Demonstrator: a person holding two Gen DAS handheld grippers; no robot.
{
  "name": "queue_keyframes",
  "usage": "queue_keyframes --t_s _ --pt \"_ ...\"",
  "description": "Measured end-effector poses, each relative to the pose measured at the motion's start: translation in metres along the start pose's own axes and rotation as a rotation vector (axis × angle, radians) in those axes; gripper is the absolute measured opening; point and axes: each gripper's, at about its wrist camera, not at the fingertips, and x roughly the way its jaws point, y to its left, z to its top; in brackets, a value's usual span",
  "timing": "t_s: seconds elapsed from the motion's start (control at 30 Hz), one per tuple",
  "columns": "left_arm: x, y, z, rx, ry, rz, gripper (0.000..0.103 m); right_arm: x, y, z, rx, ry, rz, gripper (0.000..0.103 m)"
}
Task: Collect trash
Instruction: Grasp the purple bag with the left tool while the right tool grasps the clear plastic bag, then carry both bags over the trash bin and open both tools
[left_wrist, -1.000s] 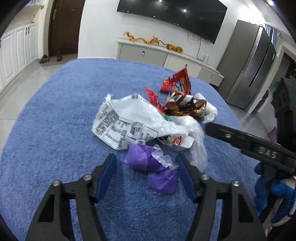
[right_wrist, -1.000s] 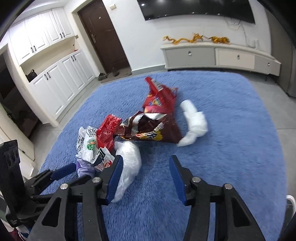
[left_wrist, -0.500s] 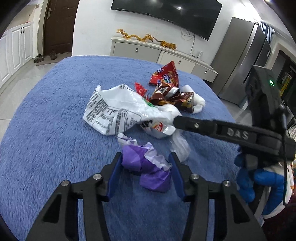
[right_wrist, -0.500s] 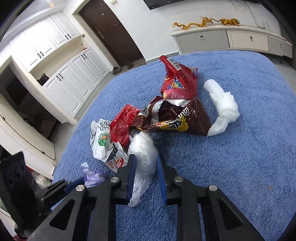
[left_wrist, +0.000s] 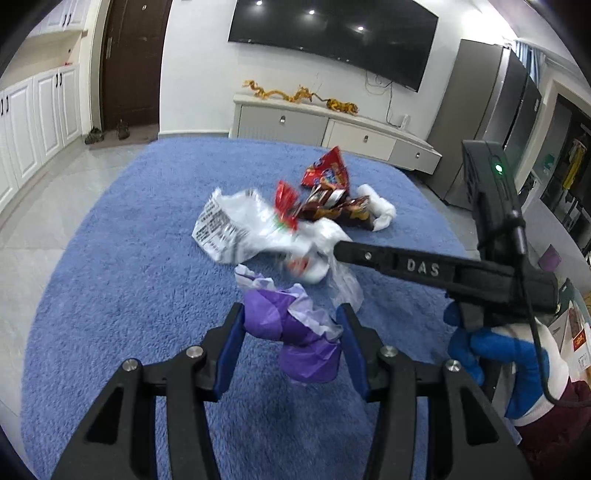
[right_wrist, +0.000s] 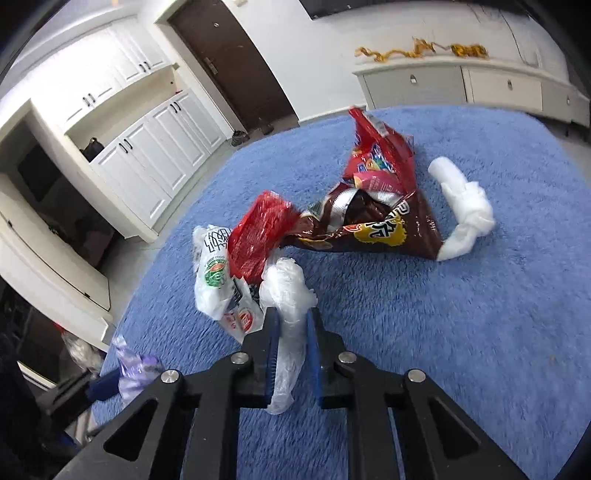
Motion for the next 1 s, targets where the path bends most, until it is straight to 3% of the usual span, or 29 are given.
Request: queue_keyframes --t_s 0.3,0.5,0.73,1.0 --pt "-0.035 -0.036 -0.001 0.062 -0.06 -0.028 0.048 -0.082 0.001 -0.034 0.01 -0.126 -0.021 0.013" --pt "-0.053 -0.084 0.002 0.155 -0.096 -0.032 0.047 -0.137 -0.006 -0.062 0.021 -0.204 -0.06 0.013" --pt "-0.054 -0.153 0.007 0.275 -0.102 -0.038 0.047 -0.2 -0.047 -0.083 0.054 -0.279 -0.147 0.013" --pt "-0.02 -0.255 0.013 0.437 -0.058 -0.126 0.047 -0.255 -0.115 -0.113 0.157 -0.335 -0.285 0.013"
